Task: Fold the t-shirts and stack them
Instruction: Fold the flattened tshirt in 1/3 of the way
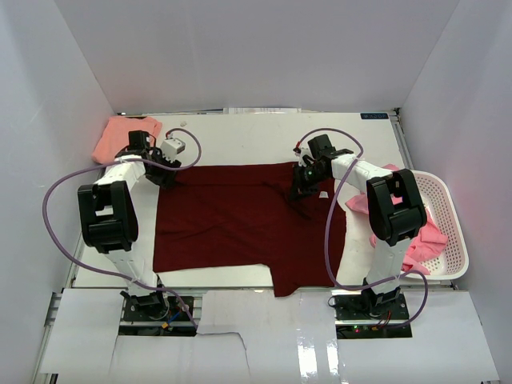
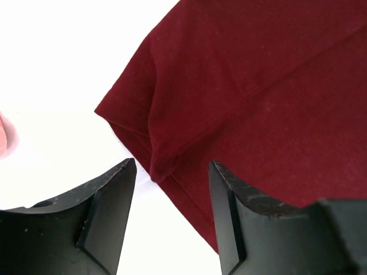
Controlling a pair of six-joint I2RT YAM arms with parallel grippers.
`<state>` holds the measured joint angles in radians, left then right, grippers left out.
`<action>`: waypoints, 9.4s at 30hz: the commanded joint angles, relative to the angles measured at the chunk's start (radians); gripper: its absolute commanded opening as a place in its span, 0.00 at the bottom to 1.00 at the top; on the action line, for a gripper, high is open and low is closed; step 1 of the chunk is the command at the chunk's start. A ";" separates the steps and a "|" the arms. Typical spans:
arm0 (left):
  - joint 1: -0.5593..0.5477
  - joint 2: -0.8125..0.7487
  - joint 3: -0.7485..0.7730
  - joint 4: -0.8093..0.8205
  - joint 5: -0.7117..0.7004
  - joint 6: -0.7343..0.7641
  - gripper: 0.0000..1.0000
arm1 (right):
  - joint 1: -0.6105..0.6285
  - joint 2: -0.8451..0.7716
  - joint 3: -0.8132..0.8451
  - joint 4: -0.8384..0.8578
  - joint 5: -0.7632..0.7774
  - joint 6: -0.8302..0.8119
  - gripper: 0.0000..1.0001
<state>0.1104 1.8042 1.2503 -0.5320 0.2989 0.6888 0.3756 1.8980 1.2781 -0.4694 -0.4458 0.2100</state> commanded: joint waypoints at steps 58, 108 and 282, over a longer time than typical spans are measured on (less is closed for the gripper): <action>0.021 0.034 0.090 0.013 0.026 -0.055 0.50 | 0.025 0.026 0.012 0.003 -0.011 0.009 0.12; 0.011 0.061 0.187 -0.167 0.032 0.081 0.00 | 0.031 -0.134 0.041 -0.132 0.194 -0.032 0.08; -0.121 0.236 0.081 0.260 0.092 -0.891 0.98 | -0.205 0.423 0.547 -0.055 0.406 0.103 0.49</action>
<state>-0.0151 1.9793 1.2907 -0.2253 0.4370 -0.1928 0.1829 2.2551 1.7908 -0.5240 -0.0166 0.3080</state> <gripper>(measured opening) 0.978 0.487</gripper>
